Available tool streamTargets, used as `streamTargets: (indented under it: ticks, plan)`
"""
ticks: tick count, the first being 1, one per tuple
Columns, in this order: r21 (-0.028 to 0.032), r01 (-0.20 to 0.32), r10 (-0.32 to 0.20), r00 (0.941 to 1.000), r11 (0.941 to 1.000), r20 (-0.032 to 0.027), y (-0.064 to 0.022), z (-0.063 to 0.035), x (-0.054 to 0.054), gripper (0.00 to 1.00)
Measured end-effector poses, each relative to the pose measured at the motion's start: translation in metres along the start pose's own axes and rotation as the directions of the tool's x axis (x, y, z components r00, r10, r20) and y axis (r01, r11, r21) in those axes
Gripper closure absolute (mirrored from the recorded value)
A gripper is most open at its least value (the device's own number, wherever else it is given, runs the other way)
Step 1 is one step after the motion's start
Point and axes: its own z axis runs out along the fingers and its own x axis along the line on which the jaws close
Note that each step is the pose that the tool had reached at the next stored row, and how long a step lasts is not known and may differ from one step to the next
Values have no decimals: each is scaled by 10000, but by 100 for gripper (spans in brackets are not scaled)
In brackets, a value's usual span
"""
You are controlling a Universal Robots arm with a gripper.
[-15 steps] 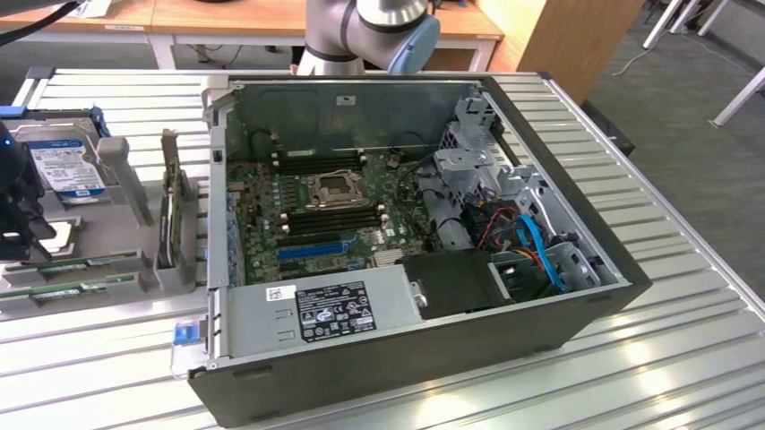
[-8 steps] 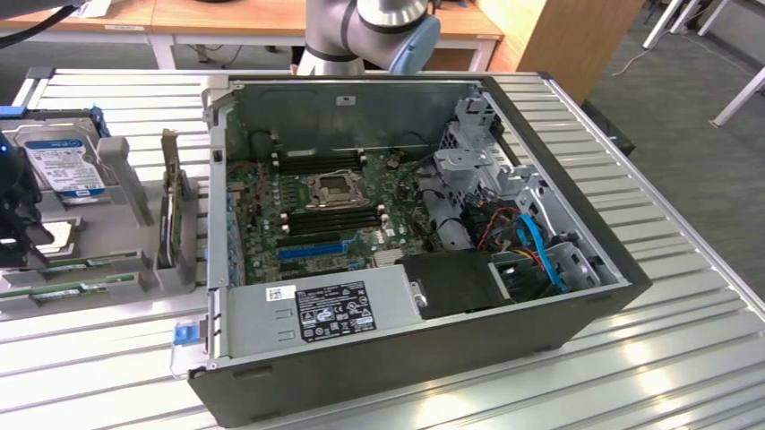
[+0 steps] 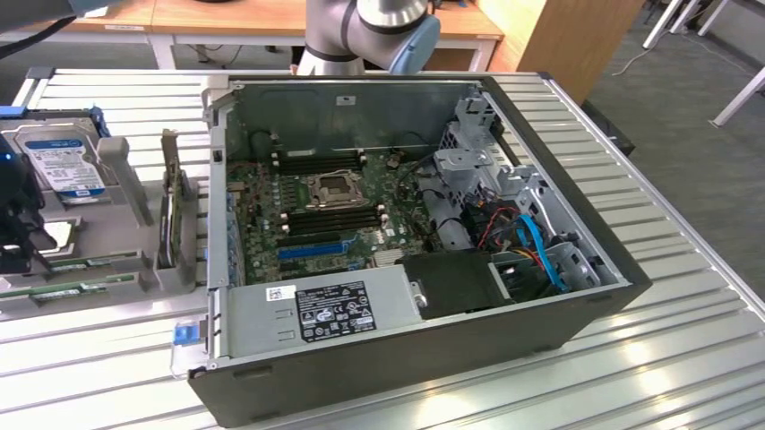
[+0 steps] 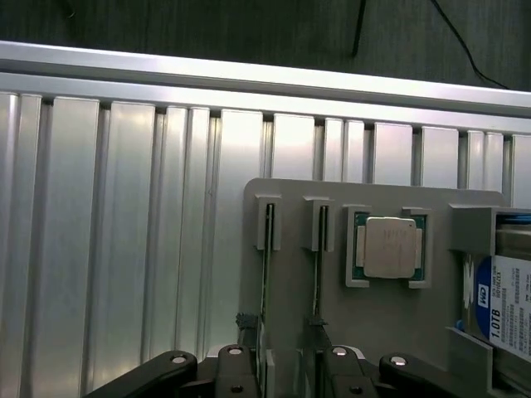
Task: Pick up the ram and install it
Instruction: 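Pick up the ram and move it above insertion slot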
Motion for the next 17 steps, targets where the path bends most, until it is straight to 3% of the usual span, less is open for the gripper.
streamTargets:
  ticks: [17]
  plan:
    - [-1,0,0,10000,10000,0,-12,289,30,64]
